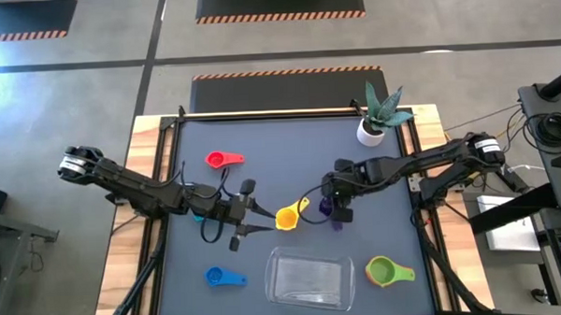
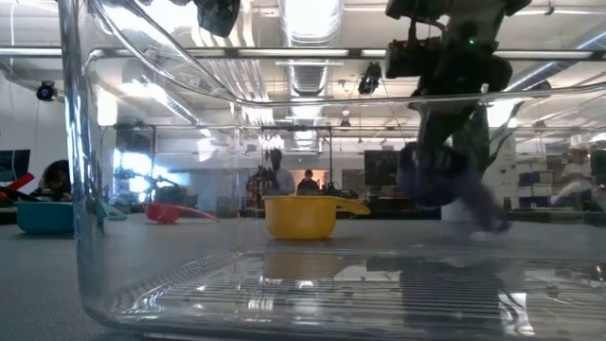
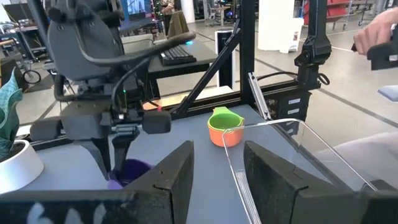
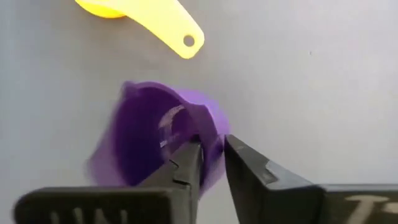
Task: Nest measuring cups in basket
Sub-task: Stack the violet measuring cup on top of the green measuring cup
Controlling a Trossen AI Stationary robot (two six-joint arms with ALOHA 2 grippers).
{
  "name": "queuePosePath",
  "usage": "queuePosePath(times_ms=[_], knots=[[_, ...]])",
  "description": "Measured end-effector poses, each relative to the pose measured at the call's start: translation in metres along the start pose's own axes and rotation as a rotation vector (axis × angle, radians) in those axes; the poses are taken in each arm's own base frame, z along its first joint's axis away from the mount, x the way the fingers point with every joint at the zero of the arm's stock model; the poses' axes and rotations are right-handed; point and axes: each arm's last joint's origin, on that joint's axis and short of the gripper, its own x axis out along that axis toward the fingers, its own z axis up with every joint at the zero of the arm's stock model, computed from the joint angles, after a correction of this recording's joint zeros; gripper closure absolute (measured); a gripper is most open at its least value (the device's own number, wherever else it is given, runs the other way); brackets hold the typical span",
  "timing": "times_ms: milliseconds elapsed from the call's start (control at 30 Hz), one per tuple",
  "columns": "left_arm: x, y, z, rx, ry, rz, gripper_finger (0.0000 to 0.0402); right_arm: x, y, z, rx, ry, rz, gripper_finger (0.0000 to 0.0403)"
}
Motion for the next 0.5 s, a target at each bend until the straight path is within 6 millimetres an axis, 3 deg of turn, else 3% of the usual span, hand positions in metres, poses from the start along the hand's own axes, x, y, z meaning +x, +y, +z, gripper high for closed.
queuePosePath(times_ms=[267,500], knots=[[0.000,0.000,0.000,0.000,0.001,0.000,0.0278,0.003,-0.002,-0.011,0.071,0.078,-0.050,0.0253],[0.000,0.000,0.000,-0.009,0.001,0.000,0.0278,0.007,0.003,-0.014,0.317,0.074,-0.039,0.0203]])
